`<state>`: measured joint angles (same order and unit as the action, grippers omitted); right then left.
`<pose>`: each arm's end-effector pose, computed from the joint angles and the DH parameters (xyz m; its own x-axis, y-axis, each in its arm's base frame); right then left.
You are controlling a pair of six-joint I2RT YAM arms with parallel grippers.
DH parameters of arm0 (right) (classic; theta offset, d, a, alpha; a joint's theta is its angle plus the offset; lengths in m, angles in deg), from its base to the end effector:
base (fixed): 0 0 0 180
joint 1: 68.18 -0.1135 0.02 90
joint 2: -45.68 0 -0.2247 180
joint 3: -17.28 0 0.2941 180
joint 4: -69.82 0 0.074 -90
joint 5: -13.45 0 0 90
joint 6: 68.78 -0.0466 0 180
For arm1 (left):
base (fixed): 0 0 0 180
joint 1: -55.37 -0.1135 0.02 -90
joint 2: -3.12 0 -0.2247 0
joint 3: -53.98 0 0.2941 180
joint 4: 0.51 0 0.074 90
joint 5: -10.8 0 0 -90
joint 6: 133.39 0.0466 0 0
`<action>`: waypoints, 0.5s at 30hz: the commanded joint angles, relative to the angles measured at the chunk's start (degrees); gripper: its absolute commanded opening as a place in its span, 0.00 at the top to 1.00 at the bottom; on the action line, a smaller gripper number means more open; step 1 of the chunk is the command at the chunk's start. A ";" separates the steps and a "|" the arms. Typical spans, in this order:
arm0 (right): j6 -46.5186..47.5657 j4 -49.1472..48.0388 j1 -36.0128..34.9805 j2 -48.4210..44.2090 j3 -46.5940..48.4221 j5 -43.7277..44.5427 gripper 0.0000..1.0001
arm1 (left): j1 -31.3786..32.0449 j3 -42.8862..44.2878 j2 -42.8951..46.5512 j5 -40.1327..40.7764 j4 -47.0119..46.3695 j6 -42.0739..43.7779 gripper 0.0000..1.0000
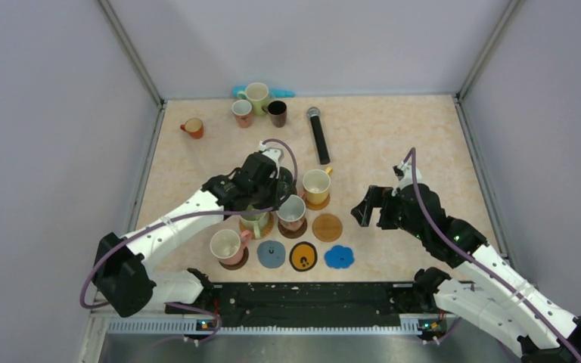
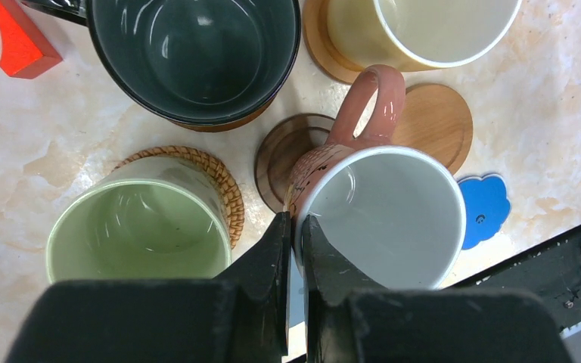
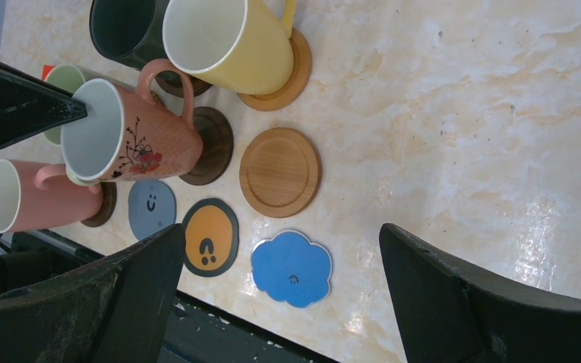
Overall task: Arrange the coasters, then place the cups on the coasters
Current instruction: Place the cup on the coaster.
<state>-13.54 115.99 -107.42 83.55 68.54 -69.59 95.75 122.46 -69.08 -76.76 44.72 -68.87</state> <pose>0.1816 0.1410 0.2544 -0.6575 0.1937 -0.7281 -0.2120 0.8798 0.4254 0.2481 -0.2084 0.2174 -0.7879 0.1058 -0.6067 0.3179 0.9136 -0.2535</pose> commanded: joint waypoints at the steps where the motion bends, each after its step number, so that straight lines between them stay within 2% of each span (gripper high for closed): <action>1: -0.31 0.13 0.02 -0.94 1.12 0.25 0.02 | 0.78 1.74 -0.40 -0.40 -4.42 -1.42 1.00; 15: -0.29 0.63 0.04 -1.48 1.34 0.62 0.02 | 1.02 0.36 -1.27 0.79 -5.57 -1.37 1.00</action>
<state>-13.54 117.00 -107.42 82.80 68.54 -69.55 96.47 122.44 -70.55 -76.52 44.63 -69.04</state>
